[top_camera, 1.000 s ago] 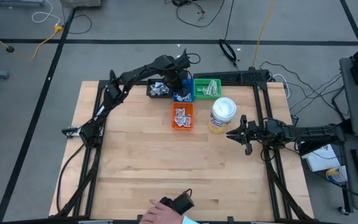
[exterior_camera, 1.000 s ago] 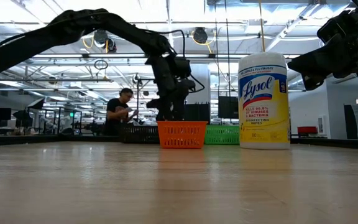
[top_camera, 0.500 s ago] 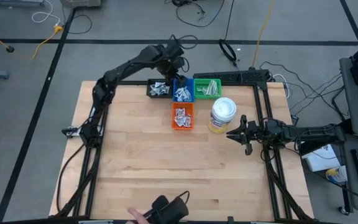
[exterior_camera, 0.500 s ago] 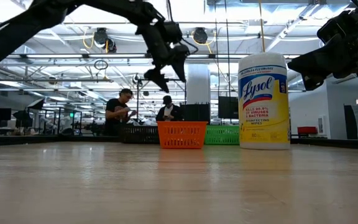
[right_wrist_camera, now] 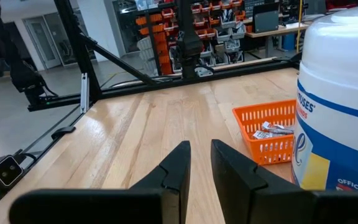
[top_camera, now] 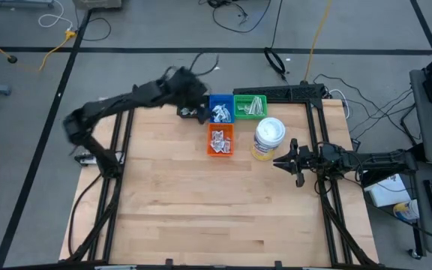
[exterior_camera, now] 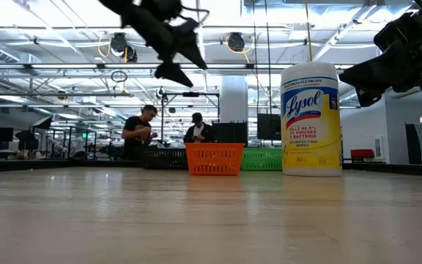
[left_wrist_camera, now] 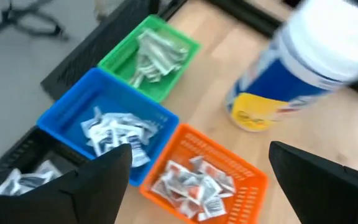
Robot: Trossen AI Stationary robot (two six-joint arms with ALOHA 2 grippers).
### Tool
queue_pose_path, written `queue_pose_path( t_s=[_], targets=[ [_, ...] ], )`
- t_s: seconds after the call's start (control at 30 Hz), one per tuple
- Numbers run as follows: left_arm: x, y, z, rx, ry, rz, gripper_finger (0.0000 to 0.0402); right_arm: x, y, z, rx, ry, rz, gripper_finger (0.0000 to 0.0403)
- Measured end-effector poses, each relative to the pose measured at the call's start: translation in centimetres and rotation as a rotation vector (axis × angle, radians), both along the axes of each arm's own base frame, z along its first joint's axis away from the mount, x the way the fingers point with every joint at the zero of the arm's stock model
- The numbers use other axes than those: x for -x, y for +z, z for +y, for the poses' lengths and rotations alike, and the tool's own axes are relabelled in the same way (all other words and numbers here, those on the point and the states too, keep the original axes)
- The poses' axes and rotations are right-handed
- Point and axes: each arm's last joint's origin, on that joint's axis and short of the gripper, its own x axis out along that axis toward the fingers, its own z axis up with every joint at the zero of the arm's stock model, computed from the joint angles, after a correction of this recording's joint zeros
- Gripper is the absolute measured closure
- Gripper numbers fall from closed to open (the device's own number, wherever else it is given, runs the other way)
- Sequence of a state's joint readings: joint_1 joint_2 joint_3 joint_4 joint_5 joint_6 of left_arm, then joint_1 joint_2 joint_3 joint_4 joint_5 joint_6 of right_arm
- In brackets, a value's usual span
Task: Pick & Place First Aid Supplies
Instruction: Return to Home Position
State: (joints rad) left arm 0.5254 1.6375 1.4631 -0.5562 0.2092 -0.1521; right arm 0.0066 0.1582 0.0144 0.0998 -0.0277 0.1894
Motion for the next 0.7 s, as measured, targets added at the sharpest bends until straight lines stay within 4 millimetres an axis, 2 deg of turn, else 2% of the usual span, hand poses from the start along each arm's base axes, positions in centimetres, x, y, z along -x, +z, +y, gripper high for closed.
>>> queue_pose_path(
  t_s=[0.17,0.37,0.53,0.7],
  targets=[
    [3.4,-1.7,-4.5,-0.051,-0.069,-0.103,0.0014,0.0,0.0,0.0,0.000,0.000,0.000,0.0344],
    [7.0,-4.2,-8.7,-0.110,-0.124,-0.183,0.0022,0.0,0.0,0.0,0.000,0.000,0.000,0.0344],
    [10.1,-6.6,-11.0,-0.187,-0.133,-0.184,0.0024,0.0,0.0,0.0,0.000,0.000,0.000,0.0344],
    [13.4,-8.6,-12.0,-0.344,-0.122,-0.205,0.0016,0.0,0.0,0.0,0.000,0.000,0.000,0.0344]
  ],
)
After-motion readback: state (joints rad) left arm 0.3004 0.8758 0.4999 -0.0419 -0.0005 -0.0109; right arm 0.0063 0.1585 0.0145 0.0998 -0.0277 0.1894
